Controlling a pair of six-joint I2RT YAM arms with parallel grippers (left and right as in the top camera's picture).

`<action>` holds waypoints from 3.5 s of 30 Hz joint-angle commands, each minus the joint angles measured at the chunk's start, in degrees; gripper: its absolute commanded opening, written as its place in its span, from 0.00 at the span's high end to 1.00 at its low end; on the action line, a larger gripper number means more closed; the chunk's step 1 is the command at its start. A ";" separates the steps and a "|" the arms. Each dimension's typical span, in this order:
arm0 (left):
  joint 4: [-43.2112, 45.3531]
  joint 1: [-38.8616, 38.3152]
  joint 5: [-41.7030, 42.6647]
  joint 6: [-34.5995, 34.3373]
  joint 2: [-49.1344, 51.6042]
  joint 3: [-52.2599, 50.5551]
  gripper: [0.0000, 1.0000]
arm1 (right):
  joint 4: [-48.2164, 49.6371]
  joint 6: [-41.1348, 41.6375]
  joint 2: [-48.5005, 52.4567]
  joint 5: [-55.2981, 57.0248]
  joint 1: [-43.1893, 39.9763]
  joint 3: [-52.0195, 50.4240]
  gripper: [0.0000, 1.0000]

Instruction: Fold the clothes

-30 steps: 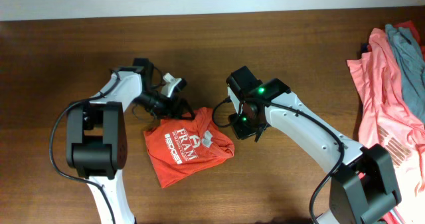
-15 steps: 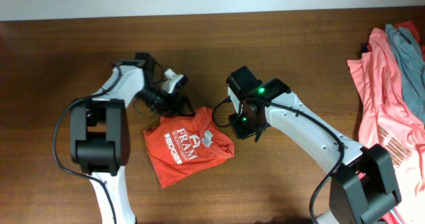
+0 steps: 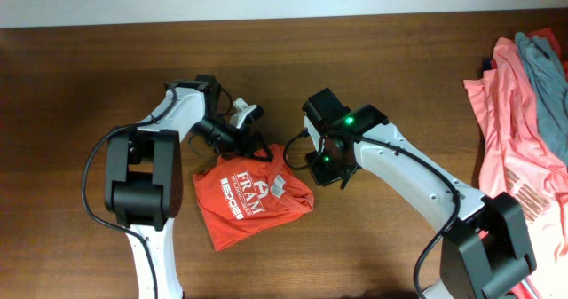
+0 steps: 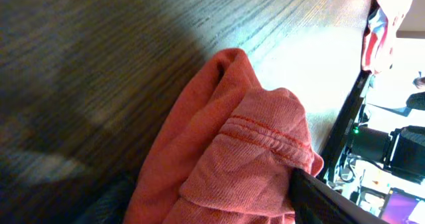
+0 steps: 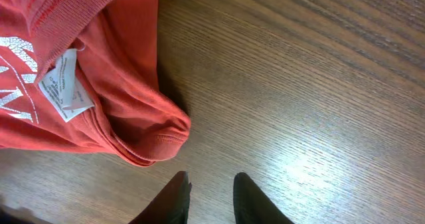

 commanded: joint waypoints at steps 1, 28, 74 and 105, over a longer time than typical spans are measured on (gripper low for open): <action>-0.35 -1.51 -6.36 1.11 5.18 -1.60 0.25 | -0.02 0.24 -0.22 0.70 -0.28 0.39 0.73; 1.46 22.80 -15.26 -16.20 4.61 16.63 1.00 | -1.57 0.22 -0.22 0.72 -0.39 0.39 0.73; -3.80 24.61 -35.06 -18.60 -17.09 30.27 0.01 | 1.88 2.86 -2.16 0.02 -8.98 11.02 0.40; -18.29 2.75 -39.36 -19.65 -33.14 28.50 0.01 | -10.29 -0.31 -29.00 5.68 -22.64 13.62 0.02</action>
